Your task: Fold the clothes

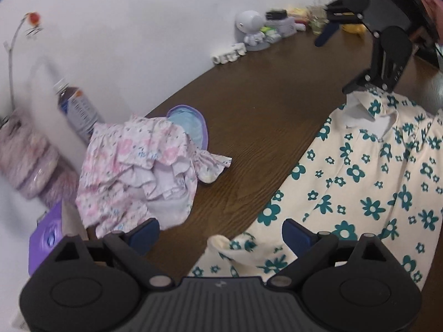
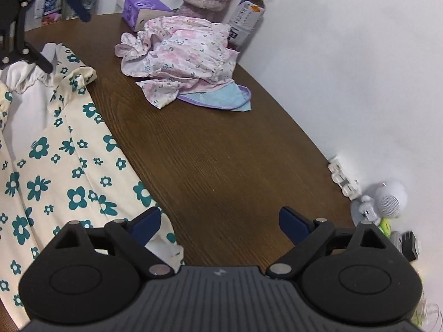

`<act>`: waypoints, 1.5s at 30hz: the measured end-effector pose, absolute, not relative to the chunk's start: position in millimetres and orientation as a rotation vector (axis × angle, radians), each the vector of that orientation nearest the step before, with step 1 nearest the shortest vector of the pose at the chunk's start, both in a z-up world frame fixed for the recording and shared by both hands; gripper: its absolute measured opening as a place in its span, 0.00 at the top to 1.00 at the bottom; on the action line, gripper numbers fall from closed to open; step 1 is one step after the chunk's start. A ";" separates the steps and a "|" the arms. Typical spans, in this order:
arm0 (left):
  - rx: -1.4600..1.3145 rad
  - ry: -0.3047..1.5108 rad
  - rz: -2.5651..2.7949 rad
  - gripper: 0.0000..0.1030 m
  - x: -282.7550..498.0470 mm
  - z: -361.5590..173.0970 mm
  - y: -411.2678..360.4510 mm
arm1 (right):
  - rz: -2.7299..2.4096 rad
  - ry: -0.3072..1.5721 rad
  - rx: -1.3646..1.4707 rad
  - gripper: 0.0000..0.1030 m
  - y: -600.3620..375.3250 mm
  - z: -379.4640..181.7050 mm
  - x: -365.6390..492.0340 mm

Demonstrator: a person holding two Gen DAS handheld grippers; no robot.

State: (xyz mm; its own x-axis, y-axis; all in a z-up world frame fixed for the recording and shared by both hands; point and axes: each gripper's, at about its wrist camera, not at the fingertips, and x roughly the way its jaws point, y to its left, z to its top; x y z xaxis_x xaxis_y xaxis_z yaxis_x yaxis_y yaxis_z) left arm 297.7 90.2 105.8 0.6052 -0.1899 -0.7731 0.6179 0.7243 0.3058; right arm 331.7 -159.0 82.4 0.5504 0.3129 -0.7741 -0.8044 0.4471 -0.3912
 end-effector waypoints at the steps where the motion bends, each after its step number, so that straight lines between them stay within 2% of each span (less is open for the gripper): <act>1: 0.609 0.793 -0.510 0.08 302.0 104.6 89.0 | 0.770 0.692 -0.846 0.10 -157.8 82.1 335.4; 6: 0.562 0.819 -0.566 0.13 324.7 99.3 89.3 | 0.847 0.747 -0.782 0.20 -159.7 80.4 352.7; 9: 0.554 0.866 -0.610 0.21 339.0 93.0 89.2 | 0.895 0.785 -0.751 0.28 -161.8 72.6 360.1; 11: 0.546 0.915 -0.662 0.44 349.1 88.2 88.7 | 0.929 0.813 -0.750 0.36 -161.0 67.3 363.4; 13: 0.536 0.953 -0.711 0.54 357.4 83.7 87.3 | 0.965 0.842 -0.754 0.45 -159.2 62.7 366.0; 15: 0.552 0.989 -0.754 0.59 362.5 77.6 84.5 | 1.008 0.871 -0.737 0.57 -157.7 60.2 370.2; 17: 0.595 1.028 -0.786 0.65 364.6 70.5 81.8 | 1.039 0.900 -0.721 0.64 -156.9 58.5 376.8; 23: 0.565 1.096 -0.816 0.64 375.3 67.7 104.5 | 1.081 1.000 -0.684 0.67 -165.2 52.1 402.1; 25: 0.543 1.136 -0.843 0.60 376.7 64.3 111.7 | 1.099 1.039 -0.641 0.66 -171.9 47.4 409.2; 27: 0.549 1.162 -0.856 0.60 375.2 58.0 114.8 | 1.125 1.062 -0.609 0.63 -172.8 40.3 410.6; 30: 0.528 1.169 -0.869 0.59 375.3 52.2 118.7 | 1.164 1.094 -0.561 0.63 -173.7 29.9 412.7; 40: 0.499 1.156 -0.854 0.58 370.8 62.2 141.2 | 1.194 1.090 -0.603 0.63 -165.1 26.6 393.8; 45: 0.530 1.205 -0.793 0.56 365.7 54.9 157.8 | 1.174 1.091 -0.594 0.63 -177.6 30.6 389.8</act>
State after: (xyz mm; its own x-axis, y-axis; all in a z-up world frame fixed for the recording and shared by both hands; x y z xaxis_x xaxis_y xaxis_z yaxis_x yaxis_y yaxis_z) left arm 365.7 157.8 54.9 0.1486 -0.2547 -0.9555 0.7770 0.6278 -0.0466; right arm 389.8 -177.6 30.6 -0.0008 0.4276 -0.9040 -0.9327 0.3258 0.1550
